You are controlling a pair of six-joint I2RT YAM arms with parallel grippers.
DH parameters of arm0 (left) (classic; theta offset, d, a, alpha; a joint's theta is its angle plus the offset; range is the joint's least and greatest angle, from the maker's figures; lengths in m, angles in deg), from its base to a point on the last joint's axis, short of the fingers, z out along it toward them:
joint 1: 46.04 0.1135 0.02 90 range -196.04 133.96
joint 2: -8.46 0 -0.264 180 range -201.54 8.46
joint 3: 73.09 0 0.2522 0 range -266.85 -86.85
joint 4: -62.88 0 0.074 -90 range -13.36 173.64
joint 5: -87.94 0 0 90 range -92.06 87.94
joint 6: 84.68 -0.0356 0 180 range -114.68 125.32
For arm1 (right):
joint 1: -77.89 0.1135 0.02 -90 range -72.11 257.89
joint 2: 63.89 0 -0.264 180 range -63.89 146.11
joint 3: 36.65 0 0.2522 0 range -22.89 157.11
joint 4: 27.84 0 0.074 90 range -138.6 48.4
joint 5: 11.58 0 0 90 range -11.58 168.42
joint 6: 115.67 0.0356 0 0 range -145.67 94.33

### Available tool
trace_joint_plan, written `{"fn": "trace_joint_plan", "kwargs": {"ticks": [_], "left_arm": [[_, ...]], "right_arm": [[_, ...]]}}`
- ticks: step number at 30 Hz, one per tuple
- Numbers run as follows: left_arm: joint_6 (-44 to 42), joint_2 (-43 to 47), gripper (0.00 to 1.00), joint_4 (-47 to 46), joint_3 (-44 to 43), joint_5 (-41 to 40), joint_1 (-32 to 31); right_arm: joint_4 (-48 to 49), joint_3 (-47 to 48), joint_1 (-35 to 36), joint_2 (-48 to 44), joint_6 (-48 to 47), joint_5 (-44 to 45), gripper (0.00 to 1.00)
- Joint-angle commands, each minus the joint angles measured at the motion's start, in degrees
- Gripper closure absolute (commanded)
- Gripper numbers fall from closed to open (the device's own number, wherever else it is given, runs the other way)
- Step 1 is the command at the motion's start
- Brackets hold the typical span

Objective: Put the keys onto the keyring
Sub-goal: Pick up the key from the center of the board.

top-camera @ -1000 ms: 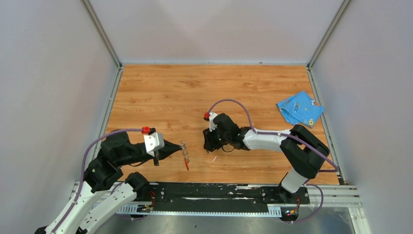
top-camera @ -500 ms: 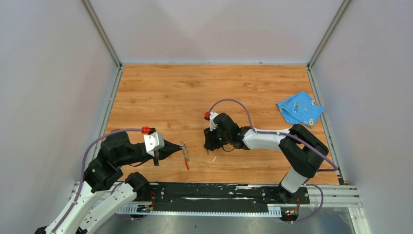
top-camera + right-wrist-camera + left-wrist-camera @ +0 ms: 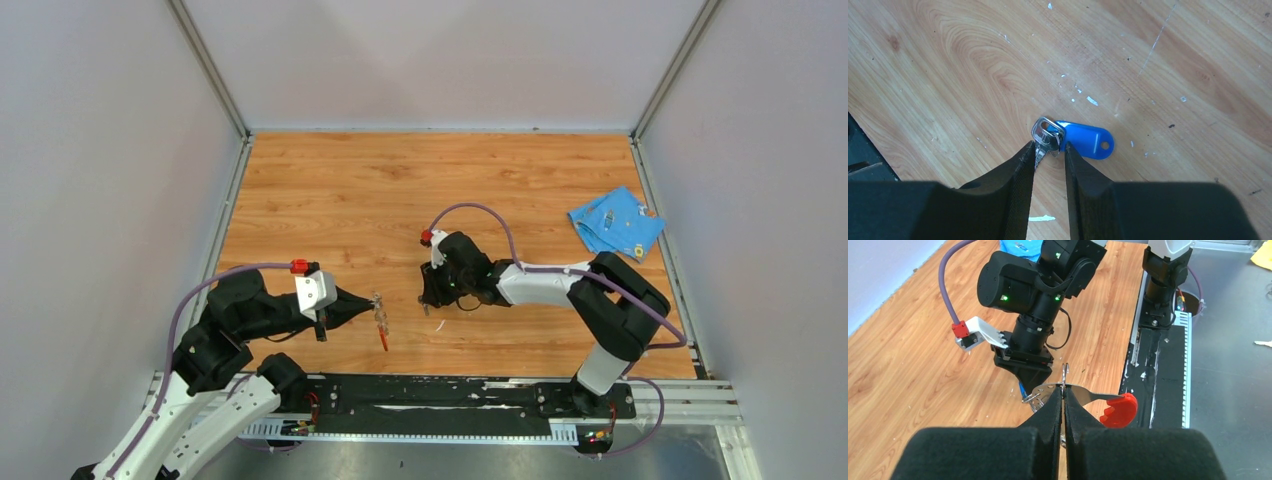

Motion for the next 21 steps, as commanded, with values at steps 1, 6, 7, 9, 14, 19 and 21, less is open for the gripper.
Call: {"fn": "trace_joint_plan", "kwargs": {"ticks": [1, 6, 7, 9, 14, 19, 21], "left_arm": [[0.8, 0.1, 1.0, -2.3, -1.4, 0.9, -0.1], [0.7, 0.1, 1.0, -2.2, -1.5, 0.8, -0.1], [0.7, 0.1, 1.0, -2.2, -1.5, 0.8, -0.1], [0.6, 0.1, 1.0, -2.1, -1.5, 0.7, -0.1], [0.1, 0.2, 1.0, -1.6, -1.7, 0.7, -0.1], [0.0, 0.1, 1.0, -1.6, -1.7, 0.7, -0.1], [-0.2, 0.2, 1.0, -1.7, -1.7, 0.7, -0.1]], "right_arm": [[0.9, -0.6, -0.9, 1.6, 0.5, 1.5, 0.7], [0.9, -0.3, -1.2, 2.6, 0.8, 1.6, 0.75], [0.9, -0.2, -1.2, 2.7, 0.8, 1.6, 0.77], [0.9, -0.1, -1.2, 2.9, 0.8, 1.7, 0.8], [0.3, 0.2, -1.2, 2.9, 0.6, 1.6, 0.9], [0.2, -0.6, -1.2, 1.5, 0.4, 0.5, 0.87], [0.0, -0.8, -1.2, 1.2, 0.2, 0.4, 0.87]]}}
